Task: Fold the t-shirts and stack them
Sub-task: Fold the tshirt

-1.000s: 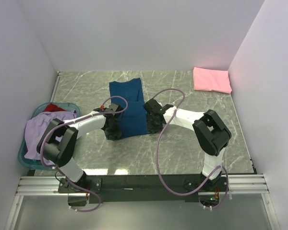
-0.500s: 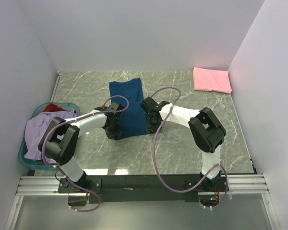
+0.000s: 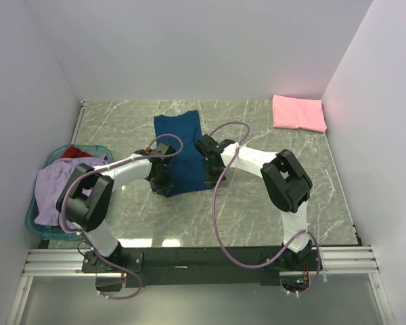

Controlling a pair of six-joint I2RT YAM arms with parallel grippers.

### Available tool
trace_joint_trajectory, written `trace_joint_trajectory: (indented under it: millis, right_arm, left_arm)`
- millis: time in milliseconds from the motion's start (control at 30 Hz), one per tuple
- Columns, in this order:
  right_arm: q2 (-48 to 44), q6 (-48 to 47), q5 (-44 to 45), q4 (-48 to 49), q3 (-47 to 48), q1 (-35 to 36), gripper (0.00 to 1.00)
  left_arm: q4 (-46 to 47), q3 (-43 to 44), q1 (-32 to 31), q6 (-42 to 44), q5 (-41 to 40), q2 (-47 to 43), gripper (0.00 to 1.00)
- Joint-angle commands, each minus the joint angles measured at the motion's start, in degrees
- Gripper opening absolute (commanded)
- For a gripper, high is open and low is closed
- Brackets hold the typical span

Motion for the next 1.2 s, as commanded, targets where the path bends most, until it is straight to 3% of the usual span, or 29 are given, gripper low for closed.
trace_joint_trajectory:
  millis: [0, 200, 300, 467, 633, 700, 900, 1167]
  right_arm:
    - [4.1, -0.1, 1.8, -1.7, -2.7, 0.6, 0.0]
    - [-2.0, -3.3, -0.5, -6.1, -4.2, 0.8, 0.0]
    - [-8.1, -4.3, -2.6, -8.3, -8.5, 2.0, 0.0]
    - [-21.1, -3.8, -4.8, -13.5, -20.1, 8.2, 0.0]
    - [-35.5, 2.3, -8.3, -18.5, -30.2, 13.8, 0.0]
    - [-40.1, 3.4, -8.5, -21.1, -30.9, 14.6, 0.0]
    - [-42.0, 1.5, -2.9, -27.7, -22.4, 13.5, 0.0]
    - [-36.5, -3.8, -2.5, -29.8, -9.1, 9.3, 0.0]
  left_arm:
    - [0.8, -2.1, -0.4, 0.8, 0.9, 4.7, 0.01]
    - [-3.6, -1.4, -1.7, 0.6, -0.2, 1.5, 0.01]
    - [-8.0, -1.5, -6.3, 0.1, 0.2, -1.9, 0.01]
    - [-16.6, -6.8, -19.0, -6.0, 3.4, -10.7, 0.01]
    - [-23.4, -11.4, -34.2, -19.9, 8.0, -23.5, 0.01]
    - [-25.5, -10.6, -36.5, -23.1, 8.1, -26.0, 0.01]
    - [-28.6, 0.1, -34.8, -17.8, 5.2, -24.3, 0.01]
    - [-30.8, 10.2, -23.4, -8.8, 3.6, -23.6, 0.01]
